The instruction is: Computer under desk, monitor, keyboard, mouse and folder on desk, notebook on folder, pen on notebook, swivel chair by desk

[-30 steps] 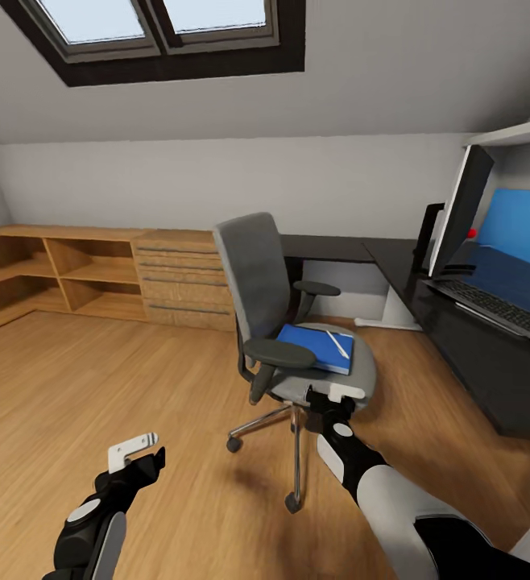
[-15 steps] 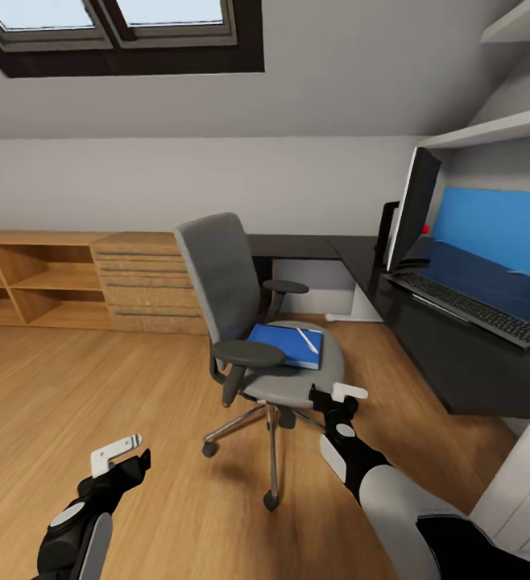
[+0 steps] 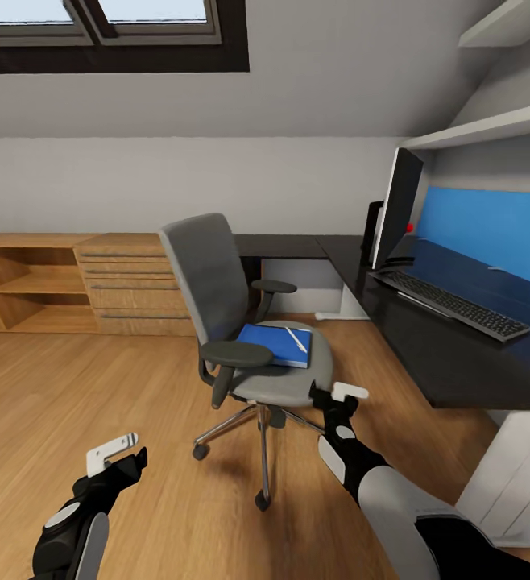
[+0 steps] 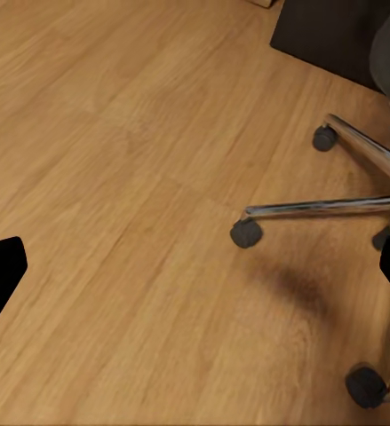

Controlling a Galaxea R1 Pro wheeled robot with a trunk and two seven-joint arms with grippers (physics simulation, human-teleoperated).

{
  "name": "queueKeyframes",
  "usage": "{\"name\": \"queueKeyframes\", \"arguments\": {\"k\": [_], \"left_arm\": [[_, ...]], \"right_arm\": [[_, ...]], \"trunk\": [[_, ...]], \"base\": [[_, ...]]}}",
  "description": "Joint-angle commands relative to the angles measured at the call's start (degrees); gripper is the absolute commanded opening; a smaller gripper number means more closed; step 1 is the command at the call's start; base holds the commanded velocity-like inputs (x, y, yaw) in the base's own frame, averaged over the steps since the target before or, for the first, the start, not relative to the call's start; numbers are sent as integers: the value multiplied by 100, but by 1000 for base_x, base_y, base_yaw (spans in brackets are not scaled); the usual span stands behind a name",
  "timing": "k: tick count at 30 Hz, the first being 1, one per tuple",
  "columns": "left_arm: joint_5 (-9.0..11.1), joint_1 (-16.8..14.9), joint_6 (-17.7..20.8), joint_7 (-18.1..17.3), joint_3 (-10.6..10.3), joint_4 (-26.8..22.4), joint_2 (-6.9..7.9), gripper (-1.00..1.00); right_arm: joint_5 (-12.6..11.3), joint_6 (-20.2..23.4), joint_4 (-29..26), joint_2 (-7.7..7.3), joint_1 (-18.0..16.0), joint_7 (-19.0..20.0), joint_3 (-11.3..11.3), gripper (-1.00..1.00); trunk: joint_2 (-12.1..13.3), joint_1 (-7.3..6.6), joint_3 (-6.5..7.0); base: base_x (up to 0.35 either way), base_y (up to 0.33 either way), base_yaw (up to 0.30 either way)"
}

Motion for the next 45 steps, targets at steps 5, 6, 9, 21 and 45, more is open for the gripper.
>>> {"name": "queueKeyframes", "arguments": {"k": [5, 6, 9, 21, 45], "left_arm": [[61, -4, 21, 39, -11, -41, -3, 100], [61, -4, 21, 39, -12, -46, -3, 100], [61, -4, 21, 39, -13, -51, -3, 100], [61, -4, 21, 39, -37, -47, -12, 100], [53, -4, 33, 48, -15, -44, -3, 100]], "right_arm": [[-537, -86, -26, -3, -6, 26, -262, 100], [-782, 0, -32, -7, -8, 36, -312, 100], [-1311, 274, -46, -28, -10, 164, -380, 100], [-2966, 625, -45, -110, -12, 1106, -409, 100], [-3027, 640, -92, -260, -12, 1141, -412, 100]], "trunk": [[-3, -1, -6], [-3, -1, -6], [-3, -1, -6], [-3, -1, -6], [-3, -1, -6]], "base": [[0, 0, -3], [0, 0, 0], [0, 0, 0], [0, 0, 0], [143, 0, 0]]}}
